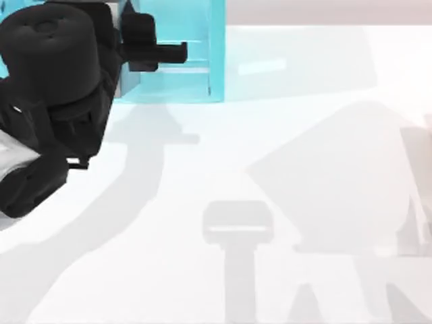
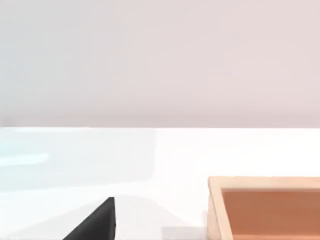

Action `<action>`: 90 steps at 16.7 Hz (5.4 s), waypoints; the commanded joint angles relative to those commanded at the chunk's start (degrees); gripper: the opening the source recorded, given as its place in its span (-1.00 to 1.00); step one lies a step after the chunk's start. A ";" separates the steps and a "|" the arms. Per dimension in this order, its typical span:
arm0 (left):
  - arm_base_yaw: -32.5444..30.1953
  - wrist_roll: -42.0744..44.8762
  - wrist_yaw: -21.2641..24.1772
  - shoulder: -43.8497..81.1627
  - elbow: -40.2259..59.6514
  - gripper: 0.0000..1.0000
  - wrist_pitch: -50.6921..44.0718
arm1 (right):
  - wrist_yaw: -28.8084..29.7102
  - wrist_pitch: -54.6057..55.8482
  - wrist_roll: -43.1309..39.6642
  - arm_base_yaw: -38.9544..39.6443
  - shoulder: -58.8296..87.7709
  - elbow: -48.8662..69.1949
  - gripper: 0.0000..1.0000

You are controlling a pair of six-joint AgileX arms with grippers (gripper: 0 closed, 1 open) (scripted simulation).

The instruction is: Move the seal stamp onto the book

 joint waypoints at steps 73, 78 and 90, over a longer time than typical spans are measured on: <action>-30.77 235.93 -34.67 55.12 33.08 -0.10 -12.74 | 0.00 0.00 0.00 0.00 0.00 0.00 1.00; -30.77 235.93 -34.67 55.12 33.08 0.66 -12.74 | 0.00 0.00 0.00 0.00 0.00 0.00 1.00; -30.83 235.82 -34.65 55.19 32.99 1.00 -12.91 | 0.00 0.00 0.00 0.00 0.00 0.00 1.00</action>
